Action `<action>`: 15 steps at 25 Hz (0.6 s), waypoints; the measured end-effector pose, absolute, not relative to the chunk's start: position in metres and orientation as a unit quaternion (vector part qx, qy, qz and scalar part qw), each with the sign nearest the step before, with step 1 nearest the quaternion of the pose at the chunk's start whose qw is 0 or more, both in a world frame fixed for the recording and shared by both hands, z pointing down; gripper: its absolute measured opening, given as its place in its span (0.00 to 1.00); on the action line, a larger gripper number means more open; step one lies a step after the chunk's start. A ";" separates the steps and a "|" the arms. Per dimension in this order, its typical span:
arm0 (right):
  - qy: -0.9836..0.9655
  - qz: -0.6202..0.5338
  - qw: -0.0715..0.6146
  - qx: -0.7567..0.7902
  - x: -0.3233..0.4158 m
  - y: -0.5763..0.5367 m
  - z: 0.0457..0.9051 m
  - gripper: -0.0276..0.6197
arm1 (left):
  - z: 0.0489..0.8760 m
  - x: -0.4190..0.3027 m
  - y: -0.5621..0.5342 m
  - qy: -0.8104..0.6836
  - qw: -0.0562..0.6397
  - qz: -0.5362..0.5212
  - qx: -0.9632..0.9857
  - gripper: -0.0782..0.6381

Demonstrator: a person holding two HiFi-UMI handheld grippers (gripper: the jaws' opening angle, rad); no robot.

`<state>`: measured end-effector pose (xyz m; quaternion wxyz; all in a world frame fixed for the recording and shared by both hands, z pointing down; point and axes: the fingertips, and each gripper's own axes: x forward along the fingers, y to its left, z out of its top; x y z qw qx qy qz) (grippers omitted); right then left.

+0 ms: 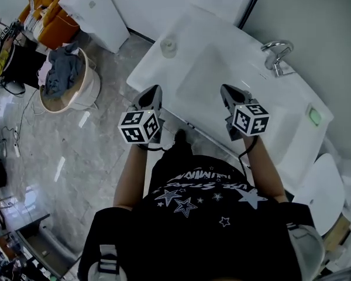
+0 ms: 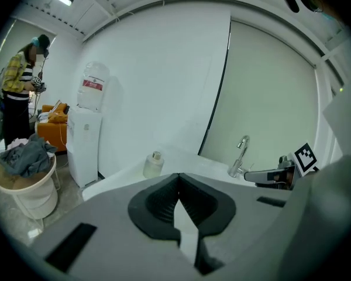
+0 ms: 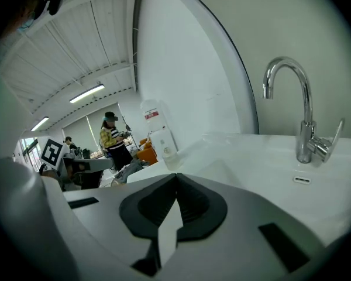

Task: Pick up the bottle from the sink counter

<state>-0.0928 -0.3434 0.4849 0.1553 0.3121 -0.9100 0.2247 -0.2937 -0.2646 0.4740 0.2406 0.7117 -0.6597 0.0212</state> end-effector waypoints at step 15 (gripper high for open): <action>-0.877 0.250 0.176 0.371 -0.140 -0.422 0.512 0.05 | 0.510 -0.336 -0.394 -0.605 0.198 0.037 0.771 0.57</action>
